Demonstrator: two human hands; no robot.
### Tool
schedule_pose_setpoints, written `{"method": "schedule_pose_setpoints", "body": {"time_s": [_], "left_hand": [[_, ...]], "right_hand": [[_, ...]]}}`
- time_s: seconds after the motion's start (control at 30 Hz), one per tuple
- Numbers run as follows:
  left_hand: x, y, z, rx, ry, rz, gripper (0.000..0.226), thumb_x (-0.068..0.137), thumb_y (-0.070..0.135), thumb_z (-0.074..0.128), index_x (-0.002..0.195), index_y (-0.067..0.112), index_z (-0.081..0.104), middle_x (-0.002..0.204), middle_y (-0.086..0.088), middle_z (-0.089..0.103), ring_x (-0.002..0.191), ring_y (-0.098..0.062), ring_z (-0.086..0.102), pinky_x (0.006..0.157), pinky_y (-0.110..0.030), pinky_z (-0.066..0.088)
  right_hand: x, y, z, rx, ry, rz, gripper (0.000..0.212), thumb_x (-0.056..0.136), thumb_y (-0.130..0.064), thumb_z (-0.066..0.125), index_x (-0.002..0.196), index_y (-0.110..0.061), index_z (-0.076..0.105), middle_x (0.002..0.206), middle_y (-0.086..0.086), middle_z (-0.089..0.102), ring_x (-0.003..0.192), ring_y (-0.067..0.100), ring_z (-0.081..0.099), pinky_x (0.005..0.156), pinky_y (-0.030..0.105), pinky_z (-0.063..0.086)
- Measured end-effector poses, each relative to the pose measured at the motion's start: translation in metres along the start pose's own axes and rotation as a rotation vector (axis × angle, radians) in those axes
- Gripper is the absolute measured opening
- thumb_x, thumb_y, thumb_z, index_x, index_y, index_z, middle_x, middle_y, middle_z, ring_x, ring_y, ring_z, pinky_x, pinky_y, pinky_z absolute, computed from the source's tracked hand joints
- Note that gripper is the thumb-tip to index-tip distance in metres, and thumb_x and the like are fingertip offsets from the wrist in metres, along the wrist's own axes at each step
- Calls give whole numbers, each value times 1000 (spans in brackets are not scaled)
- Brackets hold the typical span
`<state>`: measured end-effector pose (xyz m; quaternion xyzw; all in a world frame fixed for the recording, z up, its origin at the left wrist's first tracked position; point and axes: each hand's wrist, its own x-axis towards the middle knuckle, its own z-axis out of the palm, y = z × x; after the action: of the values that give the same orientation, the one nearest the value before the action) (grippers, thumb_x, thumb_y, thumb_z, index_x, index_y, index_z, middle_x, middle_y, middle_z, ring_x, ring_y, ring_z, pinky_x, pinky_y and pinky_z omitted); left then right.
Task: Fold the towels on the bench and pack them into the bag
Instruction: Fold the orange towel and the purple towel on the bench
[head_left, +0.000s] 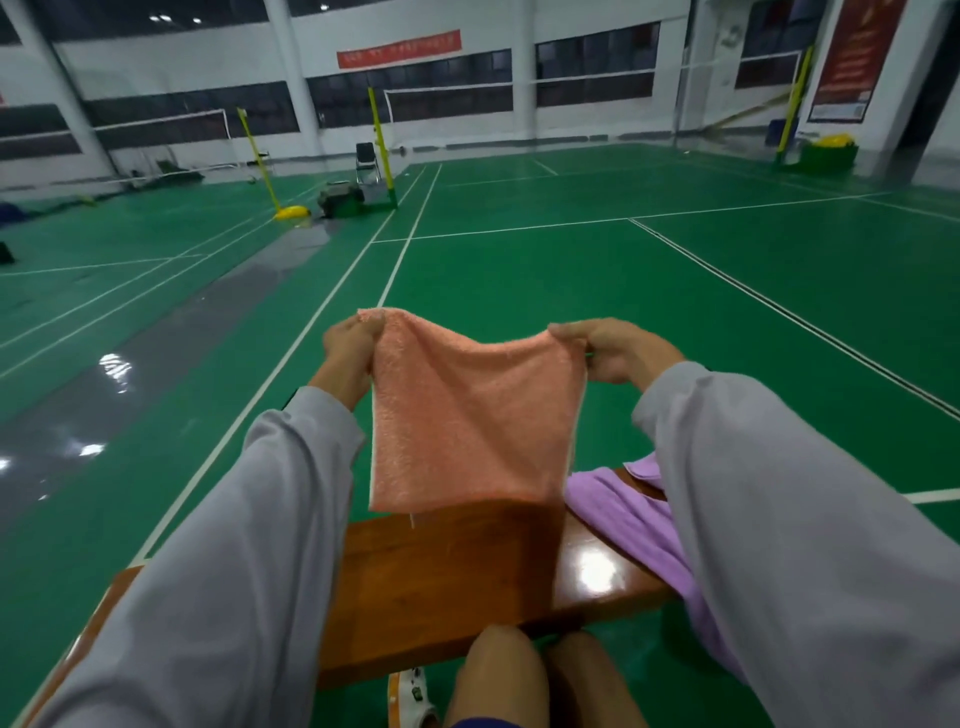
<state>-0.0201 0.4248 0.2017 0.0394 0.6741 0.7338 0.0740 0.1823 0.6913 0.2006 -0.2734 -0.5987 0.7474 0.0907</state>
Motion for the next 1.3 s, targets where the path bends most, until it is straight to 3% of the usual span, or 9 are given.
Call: {"method": "schedule_pose_setpoints", "body": {"time_s": [0.2,0.37,0.5,0.57,0.67,0.73,0.87,1.13,1.3], "left_hand": [[1,9,-12,-52,-117,24,44,86,-11,47,111,17,68,100,-6,68,81,-18,61,69,-32,52],[2,12,-11,-175,-153,-18,22,79,6,64,101,3,66,86,-5,60,89,-25,52,71,-34,48],[9,9,-6,-171,-81,27,33,90,6,71,120,-4,61,125,-20,64,103,-24,62,92,-39,55],[10,7,-8,-79,-47,112,44,86,-3,70,128,1,55,122,-20,61,101,-24,62,94,-40,57],[13,3,-18,137,-82,243,62,82,-16,66,132,20,58,94,-10,64,87,-18,63,84,-33,58],[16,0,-22,411,-113,361,56,81,-14,70,129,15,67,100,-12,71,92,-21,67,91,-38,59],[15,-4,-23,825,-98,520,27,84,-5,68,106,7,79,102,-12,77,95,-25,70,99,-42,55],[-18,1,-1,1585,-16,755,17,90,-5,51,91,1,68,92,-19,67,83,-39,67,68,-42,47],[-19,4,3,1606,2,800,17,93,-5,50,90,1,65,92,-19,66,78,-36,62,67,-42,45]], "right_hand": [[21,-21,6,230,292,-110,50,80,2,78,126,-1,60,94,11,68,71,20,64,52,28,56],[27,-37,18,50,382,-222,56,76,-1,83,119,3,47,103,13,63,90,23,66,86,41,60],[28,-51,23,-180,457,-362,76,72,-8,88,134,-6,44,122,2,53,105,19,57,96,33,52],[25,-55,19,-374,379,-425,71,75,3,78,138,-13,52,119,0,54,108,18,55,93,31,49],[22,-52,10,-850,311,-382,32,79,4,62,108,-5,74,109,8,69,100,26,63,90,36,54],[19,-46,5,-1145,353,-355,13,83,0,54,83,-6,66,101,17,70,86,31,64,80,41,56],[8,-34,7,-1478,346,-387,22,91,3,49,73,-10,49,97,17,64,79,30,59,69,39,50],[-6,-19,7,-1760,344,-410,13,93,5,46,87,-5,52,91,11,52,82,31,57,72,39,48],[-5,-17,-2,-1771,342,-411,19,92,8,46,79,-7,50,90,13,56,80,29,60,72,41,52]]}}
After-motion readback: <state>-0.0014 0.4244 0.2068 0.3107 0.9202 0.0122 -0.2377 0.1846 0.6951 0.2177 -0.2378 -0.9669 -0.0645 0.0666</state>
